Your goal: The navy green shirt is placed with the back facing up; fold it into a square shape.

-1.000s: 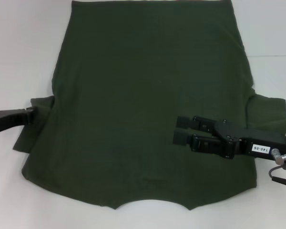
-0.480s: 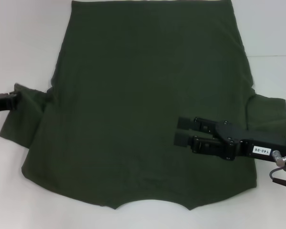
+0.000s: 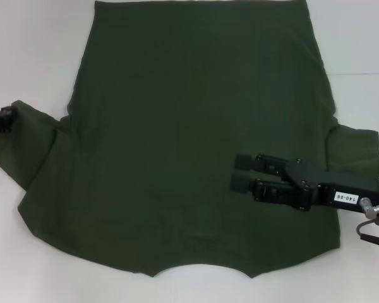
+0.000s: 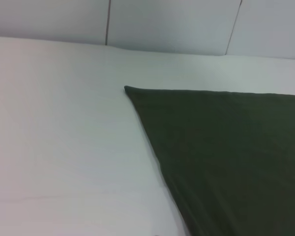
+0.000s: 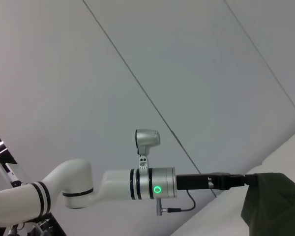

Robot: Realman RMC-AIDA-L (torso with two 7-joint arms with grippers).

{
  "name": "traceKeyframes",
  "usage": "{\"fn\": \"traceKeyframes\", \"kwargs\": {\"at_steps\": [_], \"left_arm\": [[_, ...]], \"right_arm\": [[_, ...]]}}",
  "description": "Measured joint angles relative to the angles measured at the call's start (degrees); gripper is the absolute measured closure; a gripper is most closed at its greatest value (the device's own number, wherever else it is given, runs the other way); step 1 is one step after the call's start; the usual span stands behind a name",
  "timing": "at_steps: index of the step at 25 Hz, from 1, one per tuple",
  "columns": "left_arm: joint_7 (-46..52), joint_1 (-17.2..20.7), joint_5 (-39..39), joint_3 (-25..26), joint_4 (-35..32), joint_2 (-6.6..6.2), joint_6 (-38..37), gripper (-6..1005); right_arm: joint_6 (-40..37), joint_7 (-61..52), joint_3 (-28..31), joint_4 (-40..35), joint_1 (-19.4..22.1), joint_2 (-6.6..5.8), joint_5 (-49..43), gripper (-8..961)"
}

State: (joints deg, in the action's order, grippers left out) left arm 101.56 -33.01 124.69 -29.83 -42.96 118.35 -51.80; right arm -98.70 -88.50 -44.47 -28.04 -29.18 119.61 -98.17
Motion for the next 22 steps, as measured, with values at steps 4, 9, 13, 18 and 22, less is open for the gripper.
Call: {"fn": "traceKeyframes", "kwargs": {"at_steps": [4,9,13,18,22], "left_arm": [[-0.31,-0.65,0.22,-0.13,-0.23,-0.20,0.42,1000],[-0.28,-1.41,1.44,-0.28,-0.25,-0.24,1.58,1001],[-0.31,-1.61,1.55,-0.78,-0.20,-0.31,2.47,1001],[-0.45,-1.92,1.55,-1.54,-0.41,-0.36,3.62,1000],[-1.10,-2.22,1.55,-1.72,-0.41,-0.40,3.99,1001]], "right_arm": [[0.00,0.00,0.07,0.00,-0.21,0.00,0.00,104],[0.00,0.03,0.16,0.00,-0.26,0.00,0.00,104],[0.00,0.13,0.23,0.00,-0.27,0.00,0.24,104],[0.00,0.48,0.26,0.00,-0.26,0.00,0.49,104],[0.15,0.52,0.26,0.00,-0.26,0.00,0.53,104]]}}
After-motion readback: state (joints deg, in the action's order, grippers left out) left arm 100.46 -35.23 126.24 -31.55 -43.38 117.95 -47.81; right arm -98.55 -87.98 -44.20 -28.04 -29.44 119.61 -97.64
